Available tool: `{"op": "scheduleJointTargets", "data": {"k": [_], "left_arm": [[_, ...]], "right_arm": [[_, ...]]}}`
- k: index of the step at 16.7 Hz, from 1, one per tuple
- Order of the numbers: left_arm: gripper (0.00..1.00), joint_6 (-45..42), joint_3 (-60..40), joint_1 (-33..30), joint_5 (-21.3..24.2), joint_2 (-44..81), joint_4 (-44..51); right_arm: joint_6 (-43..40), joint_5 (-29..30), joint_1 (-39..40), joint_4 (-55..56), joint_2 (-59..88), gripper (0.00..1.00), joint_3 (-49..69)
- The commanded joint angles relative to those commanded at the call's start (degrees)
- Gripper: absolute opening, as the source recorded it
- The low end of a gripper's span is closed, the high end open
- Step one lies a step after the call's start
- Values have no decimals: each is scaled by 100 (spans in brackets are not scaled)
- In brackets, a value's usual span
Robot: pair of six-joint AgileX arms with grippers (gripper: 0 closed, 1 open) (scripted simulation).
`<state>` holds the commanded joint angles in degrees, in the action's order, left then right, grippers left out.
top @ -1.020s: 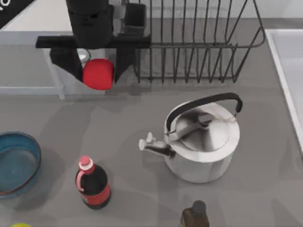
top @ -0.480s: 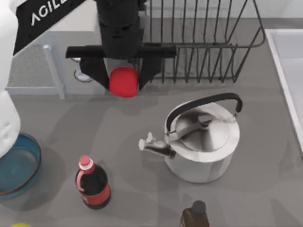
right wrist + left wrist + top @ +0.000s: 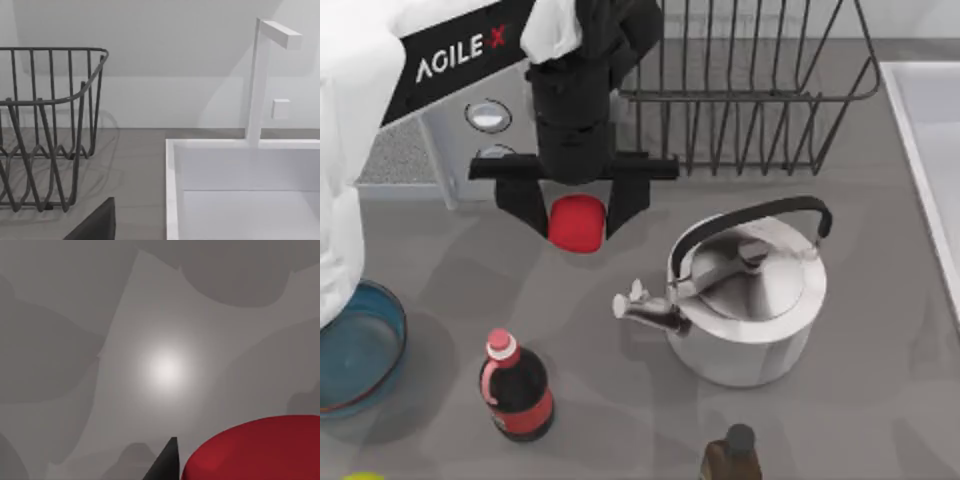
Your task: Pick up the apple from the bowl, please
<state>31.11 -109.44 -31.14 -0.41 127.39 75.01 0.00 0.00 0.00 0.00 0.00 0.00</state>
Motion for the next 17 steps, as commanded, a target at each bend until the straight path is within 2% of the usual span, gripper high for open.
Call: {"op": "scheduleJointTargets", "data": {"k": [5,11,17], "left_arm": [[0,-12,847,-107,40,-92,-996],[0,-16,953,-150,59,-117,-1133],[45,-16,953,-150,59,-117,-1133]], "right_arm": [[0,0,0,0,0,100,0],[0,0,0,0,0,100,0],[0,0,0,0,0,100,0]]}}
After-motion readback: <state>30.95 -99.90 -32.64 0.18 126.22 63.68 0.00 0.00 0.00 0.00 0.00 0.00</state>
